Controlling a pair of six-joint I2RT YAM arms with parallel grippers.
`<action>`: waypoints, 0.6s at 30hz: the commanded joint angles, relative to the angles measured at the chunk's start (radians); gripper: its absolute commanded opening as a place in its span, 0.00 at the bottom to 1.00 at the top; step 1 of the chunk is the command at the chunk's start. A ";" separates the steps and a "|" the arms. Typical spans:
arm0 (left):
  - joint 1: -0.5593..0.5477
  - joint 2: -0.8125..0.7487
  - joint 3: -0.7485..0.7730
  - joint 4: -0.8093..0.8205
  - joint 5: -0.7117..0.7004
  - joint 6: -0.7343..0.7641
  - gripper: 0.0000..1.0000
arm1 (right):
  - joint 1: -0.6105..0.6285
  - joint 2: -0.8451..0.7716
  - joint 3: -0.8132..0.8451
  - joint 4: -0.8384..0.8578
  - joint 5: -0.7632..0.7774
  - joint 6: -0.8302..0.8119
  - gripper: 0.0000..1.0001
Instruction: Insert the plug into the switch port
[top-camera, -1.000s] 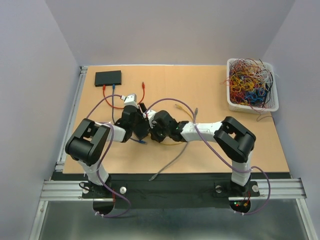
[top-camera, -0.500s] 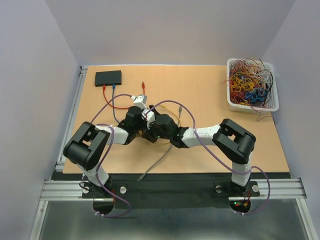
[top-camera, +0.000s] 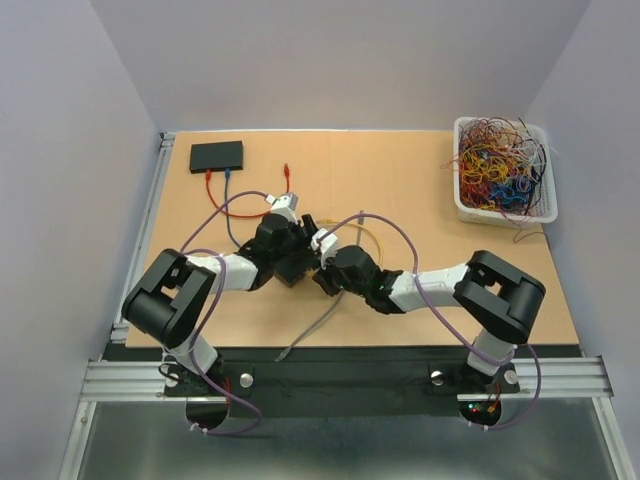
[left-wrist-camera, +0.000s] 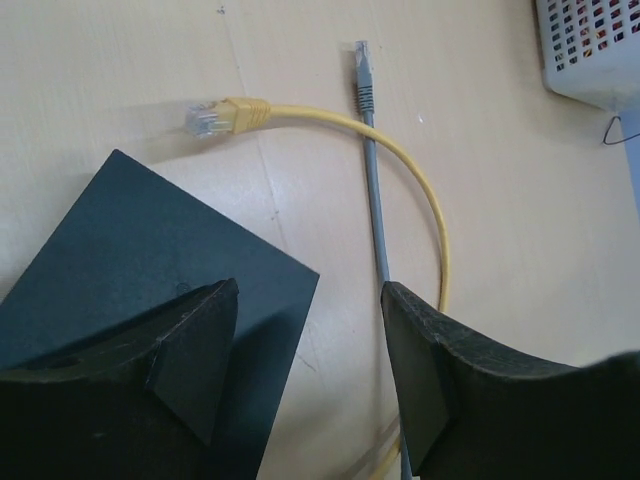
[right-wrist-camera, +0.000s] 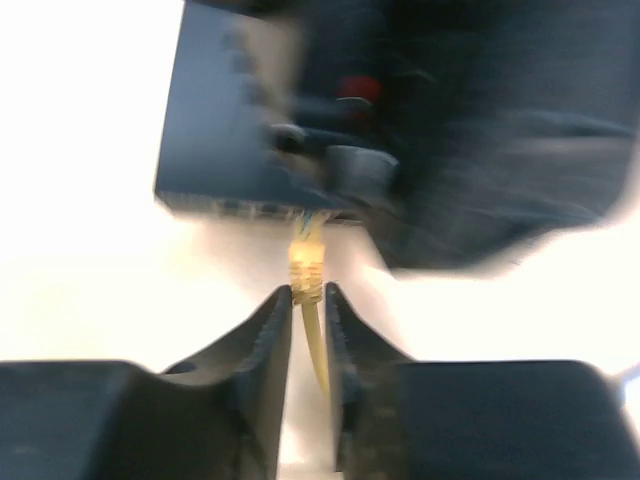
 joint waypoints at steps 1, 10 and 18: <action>-0.003 -0.014 -0.018 -0.269 -0.053 0.015 0.72 | -0.020 -0.116 -0.005 0.092 0.147 -0.002 0.31; -0.001 -0.109 -0.001 -0.367 -0.137 0.030 0.72 | -0.022 -0.250 -0.021 -0.078 0.290 0.003 0.71; 0.000 -0.255 0.019 -0.479 -0.215 0.023 0.72 | -0.052 -0.350 0.062 -0.280 0.486 0.104 0.86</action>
